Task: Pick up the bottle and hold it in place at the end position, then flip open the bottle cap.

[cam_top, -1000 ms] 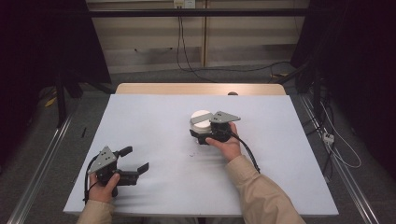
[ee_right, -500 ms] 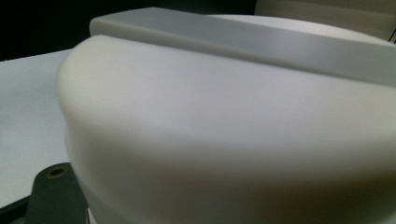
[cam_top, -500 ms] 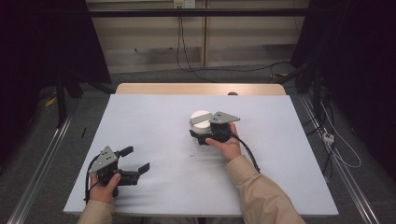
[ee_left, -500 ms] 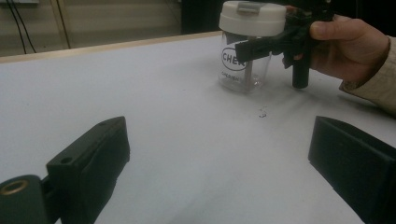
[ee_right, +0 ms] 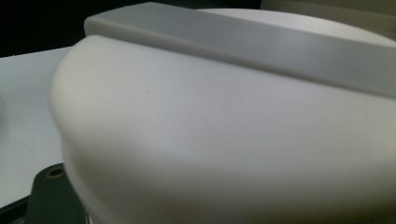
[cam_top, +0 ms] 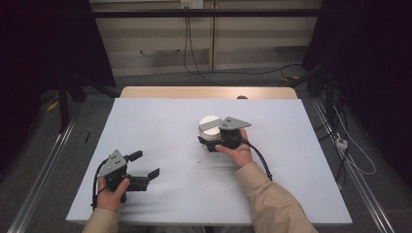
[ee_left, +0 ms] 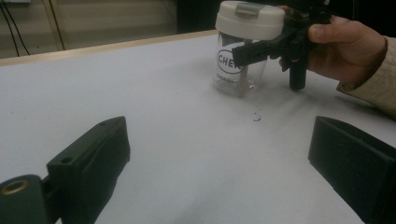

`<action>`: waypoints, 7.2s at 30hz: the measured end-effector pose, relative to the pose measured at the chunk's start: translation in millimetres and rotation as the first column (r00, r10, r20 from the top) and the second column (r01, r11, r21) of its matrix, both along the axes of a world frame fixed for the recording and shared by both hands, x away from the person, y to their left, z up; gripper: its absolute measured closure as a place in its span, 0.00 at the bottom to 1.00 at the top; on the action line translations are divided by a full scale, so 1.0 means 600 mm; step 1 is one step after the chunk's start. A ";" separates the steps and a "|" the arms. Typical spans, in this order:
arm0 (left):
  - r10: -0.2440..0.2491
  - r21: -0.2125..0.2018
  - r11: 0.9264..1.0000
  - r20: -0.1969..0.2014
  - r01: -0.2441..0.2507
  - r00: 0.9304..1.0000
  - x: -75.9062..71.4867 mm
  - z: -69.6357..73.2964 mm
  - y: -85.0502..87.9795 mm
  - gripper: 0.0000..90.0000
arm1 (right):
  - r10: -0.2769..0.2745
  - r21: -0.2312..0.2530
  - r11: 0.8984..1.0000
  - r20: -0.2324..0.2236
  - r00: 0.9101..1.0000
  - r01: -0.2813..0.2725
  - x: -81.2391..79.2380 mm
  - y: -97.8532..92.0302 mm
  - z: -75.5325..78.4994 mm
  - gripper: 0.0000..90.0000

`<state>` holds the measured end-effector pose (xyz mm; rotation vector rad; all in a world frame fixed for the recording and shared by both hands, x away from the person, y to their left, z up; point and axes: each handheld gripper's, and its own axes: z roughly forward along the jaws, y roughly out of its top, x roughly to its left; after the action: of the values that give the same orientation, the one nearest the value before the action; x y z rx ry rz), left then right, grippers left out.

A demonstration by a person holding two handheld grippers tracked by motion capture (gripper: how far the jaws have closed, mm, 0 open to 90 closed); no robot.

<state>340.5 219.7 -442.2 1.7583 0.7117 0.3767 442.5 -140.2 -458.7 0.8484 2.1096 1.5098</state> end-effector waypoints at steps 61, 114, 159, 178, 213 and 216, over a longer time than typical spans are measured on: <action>-0.070 0.005 0.998 -0.021 0.070 0.997 0.050 0.034 -0.115 0.07 | -0.024 -0.057 0.998 -0.036 0.999 0.022 -0.021 -0.009 0.009 0.21; -0.131 0.017 0.991 -0.138 0.135 0.982 0.106 0.057 -0.207 0.94 | -0.026 -0.055 0.998 -0.037 0.999 0.024 -0.020 -0.008 0.007 0.21; -0.091 0.045 0.994 -0.139 0.098 0.986 0.131 0.092 -0.234 1.00 | -0.026 -0.053 0.998 -0.035 0.999 0.024 -0.019 -0.007 0.006 0.21; -0.094 0.051 0.994 -0.125 0.101 0.988 0.144 0.126 -0.247 1.00 | -0.027 -0.054 0.998 -0.031 0.999 0.025 -0.019 -0.005 0.004 0.21; -0.088 0.080 0.992 -0.102 0.096 0.991 0.167 0.155 -0.282 1.00 | -0.029 -0.058 0.998 -0.026 0.999 0.028 -0.019 -0.003 0.004 0.21; -0.089 0.082 0.992 -0.100 0.097 0.991 0.169 0.157 -0.286 1.00 | -0.030 -0.057 0.998 -0.027 0.999 0.028 -0.019 -0.003 0.004 0.21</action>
<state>442.0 47.9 -348.2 1.8945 0.6873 0.2641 431.0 -141.8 -456.6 0.8804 2.1403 1.4241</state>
